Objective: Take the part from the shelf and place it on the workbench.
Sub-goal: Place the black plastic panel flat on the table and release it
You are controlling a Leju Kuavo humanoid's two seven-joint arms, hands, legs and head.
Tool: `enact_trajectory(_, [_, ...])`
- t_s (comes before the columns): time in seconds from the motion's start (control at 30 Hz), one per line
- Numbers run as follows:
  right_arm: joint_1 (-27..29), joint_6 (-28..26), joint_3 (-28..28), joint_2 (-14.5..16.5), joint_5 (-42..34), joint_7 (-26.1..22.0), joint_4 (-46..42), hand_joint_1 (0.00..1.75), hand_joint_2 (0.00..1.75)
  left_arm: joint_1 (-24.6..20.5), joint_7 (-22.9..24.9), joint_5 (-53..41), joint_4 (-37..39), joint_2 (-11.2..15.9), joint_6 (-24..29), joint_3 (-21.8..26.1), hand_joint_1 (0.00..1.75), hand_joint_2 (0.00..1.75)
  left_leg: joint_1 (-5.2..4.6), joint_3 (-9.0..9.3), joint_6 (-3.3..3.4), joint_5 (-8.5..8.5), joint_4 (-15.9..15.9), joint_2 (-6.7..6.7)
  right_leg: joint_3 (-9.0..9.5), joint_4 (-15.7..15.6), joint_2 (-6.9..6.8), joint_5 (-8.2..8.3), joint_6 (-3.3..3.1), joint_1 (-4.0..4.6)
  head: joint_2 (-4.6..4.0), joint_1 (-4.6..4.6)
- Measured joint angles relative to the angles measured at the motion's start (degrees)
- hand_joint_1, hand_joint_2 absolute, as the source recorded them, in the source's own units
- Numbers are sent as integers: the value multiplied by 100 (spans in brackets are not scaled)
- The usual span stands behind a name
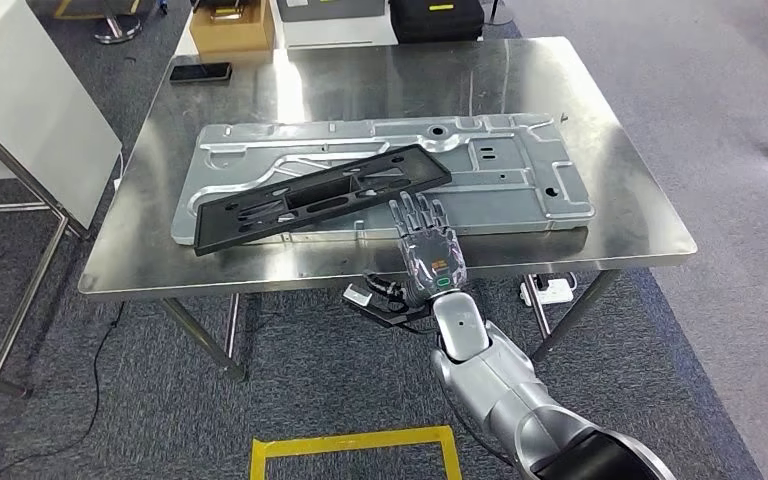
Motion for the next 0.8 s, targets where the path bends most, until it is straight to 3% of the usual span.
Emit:
enact_trajectory(0.07, [12, 1, -27, -3, -22, -21, -5, 0, 0, 1, -33, 76, -1, 22, 13, -46, 0, 0, 2, -7, -60, 103, -43, -8, -28, -75, -6, 85, -42, -9, 0, 8])
enact_trajectory(0.1, [23, 1, -43, -5, -33, -34, -3, 0, 0, -1, -52, 116, -2, 34, 17, -71, 0, 0, -2, -36, -91, 65, -23, -14, -72, -100, -21, 155, -72, -27, 0, 11])
enact_trajectory(0.17, [44, -1, -72, -5, -70, -73, -1, 0, 0, -12, -83, 185, -7, 50, 25, -126, 0, 0, -13, -148, -143, -355, 282, -28, -214, -155, -52, 327, -136, -66, 0, -3])
enact_trajectory(0.23, [66, -1, -114, -6, -201, -177, 0, 0, 0, -25, -121, 273, -11, 65, 43, -175, 0, 0, -13, -260, -184, -990, 952, -26, -412, -155, -63, 492, -166, -52, 0, -15])
enact_trajectory(0.27, [91, -1, -149, -7, -338, -277, 1, 0, 0, -29, -146, 327, -12, 71, 57, -195, 0, 0, -13, -270, -197, -1155, 1285, -26, -516, -151, -63, 571, -161, -44, 0, -15])
enact_trajectory(0.3, [129, 2, -209, -7, -568, -438, 5, 0, 0, -29, -176, 403, -13, 81, 76, -224, 0, 0, -12, -231, -205, -1180, 1518, -26, -624, -144, -65, 649, -151, -38, 0, -14])
enact_trajectory(0.33, [175, 7, -288, -7, -852, -636, 13, 0, 0, -27, -204, 488, -14, 91, 94, -256, 0, 0, -9, -136, -211, -1078, 1595, -26, -727, -134, -69, 720, -139, -35, 0, -14])
enact_trajectory(0.4, [276, 62, -538, -1, -1623, -1148, 30, 0, 0, 1, -257, 701, -33, 129, 135, -338, 0, 0, 16, 291, -232, -771, 1207, -25, -923, -95, -72, 849, -106, -35, 0, -15])
enact_trajectory(0.47, [369, 188, -849, 8, -2374, -1590, 34, 0, 0, 58, -313, 922, -94, 176, 206, -424, 0, 0, 44, 886, -223, -821, 376, -44, -1075, -25, -60, 957, -59, -12, 0, -13])
enact_trajectory(0.5, [416, 277, -979, 8, -2660, -1740, 32, 0, 0, 87, -349, 1027, -133, 194, 257, -468, 0, 0, 47, 1069, -192, -920, 74, -54, -1108, -4, -55, 1008, -37, 2, 0, -9])
enact_trajectory(0.53, [476, 389, -1101, 5, -2953, -1883, 29, 0, 0, 111, -391, 1141, -176, 214, 318, -521, 0, 0, 39, 1168, -146, -1001, -116, -64, -1128, 1, -51, 1065, -14, 19, 0, -6])
enact_trajectory(0.6, [635, 637, -1286, -18, -3497, -2121, 22, 0, 0, 134, -480, 1381, -267, 245, 455, -646, 0, 0, 38, 1101, -40, -938, -141, -44, -1151, -2, -41, 1133, 33, 22, 0, -1])
enact_trajectory(0.63, [732, 764, -1384, -36, -3779, -2231, 19, 0, 0, 137, -527, 1497, -321, 264, 528, -714, 0, 0, 43, 1048, 13, -877, -138, -27, -1190, 62, -30, 1036, 65, 16, 0, -1])
enact_trajectory(0.67, [835, 871, -1498, -68, -4065, -2343, 16, 0, 0, 140, -578, 1611, -382, 285, 603, -778, 0, 0, 53, 986, 65, -806, -142, -10, -1253, 222, -20, 825, 99, 5, 0, 1])
enact_trajectory(0.73, [1050, 1017, -1775, -148, -4600, -2577, 7, 0, 0, 151, -693, 1823, -511, 330, 742, -875, 0, 0, 55, 822, 134, -661, -136, 3, -1431, 866, -10, 198, 154, -13, 0, 1])
enact_trajectory(0.77, [1161, 1038, -1912, -195, -4831, -2693, 3, 0, 0, 156, -751, 1917, -567, 352, 790, -910, 0, 0, 50, 730, 148, -587, -131, 2, -1506, 1246, -10, -24, 167, -15, 0, 1])
enact_trajectory(0.8, [1277, 1024, -2046, -245, -5059, -2828, -1, 0, 0, 160, -811, 2006, -605, 366, 815, -938, 0, 0, 42, 630, 152, -515, -125, 1, -1532, 1544, -9, -110, 169, -15, 0, 1])
